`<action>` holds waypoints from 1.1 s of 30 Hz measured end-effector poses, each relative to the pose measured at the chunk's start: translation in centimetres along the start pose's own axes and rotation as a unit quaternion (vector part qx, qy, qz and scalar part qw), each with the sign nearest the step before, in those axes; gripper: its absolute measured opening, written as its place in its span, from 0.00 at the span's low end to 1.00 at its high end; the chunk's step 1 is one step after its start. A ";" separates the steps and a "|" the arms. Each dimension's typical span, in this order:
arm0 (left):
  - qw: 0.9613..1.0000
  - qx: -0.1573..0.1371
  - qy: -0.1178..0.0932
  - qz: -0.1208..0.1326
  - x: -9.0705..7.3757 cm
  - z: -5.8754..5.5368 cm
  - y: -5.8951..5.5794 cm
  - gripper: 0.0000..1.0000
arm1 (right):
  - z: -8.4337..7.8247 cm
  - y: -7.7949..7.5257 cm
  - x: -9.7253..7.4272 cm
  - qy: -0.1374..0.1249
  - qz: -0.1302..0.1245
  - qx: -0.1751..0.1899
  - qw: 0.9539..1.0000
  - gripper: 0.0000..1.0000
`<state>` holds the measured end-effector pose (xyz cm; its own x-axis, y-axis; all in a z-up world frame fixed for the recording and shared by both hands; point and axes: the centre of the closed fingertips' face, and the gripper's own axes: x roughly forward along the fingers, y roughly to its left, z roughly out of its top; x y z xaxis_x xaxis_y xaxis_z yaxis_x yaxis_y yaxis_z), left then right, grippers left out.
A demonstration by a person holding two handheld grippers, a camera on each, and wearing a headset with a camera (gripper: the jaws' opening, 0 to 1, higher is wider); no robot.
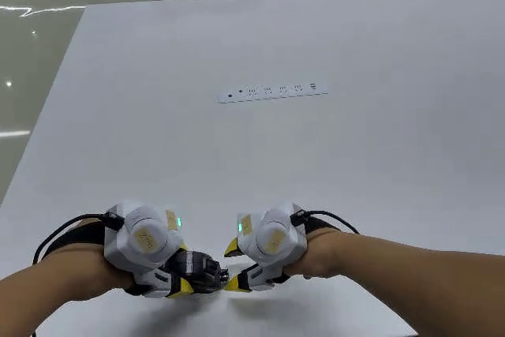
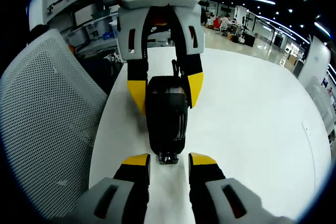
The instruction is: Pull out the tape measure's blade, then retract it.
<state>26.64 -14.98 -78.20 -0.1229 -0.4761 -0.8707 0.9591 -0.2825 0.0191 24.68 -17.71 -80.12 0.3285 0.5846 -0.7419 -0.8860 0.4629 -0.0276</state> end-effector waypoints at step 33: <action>1.000 -0.001 -0.005 0.000 -0.1 -0.1 0.0 0.31 | -1.2 0.1 1.8 0.011 0.012 0.016 1.000 0.12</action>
<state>26.67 -14.83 -78.17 -0.1259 -0.4845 -0.8657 0.9595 -0.2813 0.0179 24.83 -17.39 -82.27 0.3001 0.5815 -0.7561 -0.8821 0.4709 0.0120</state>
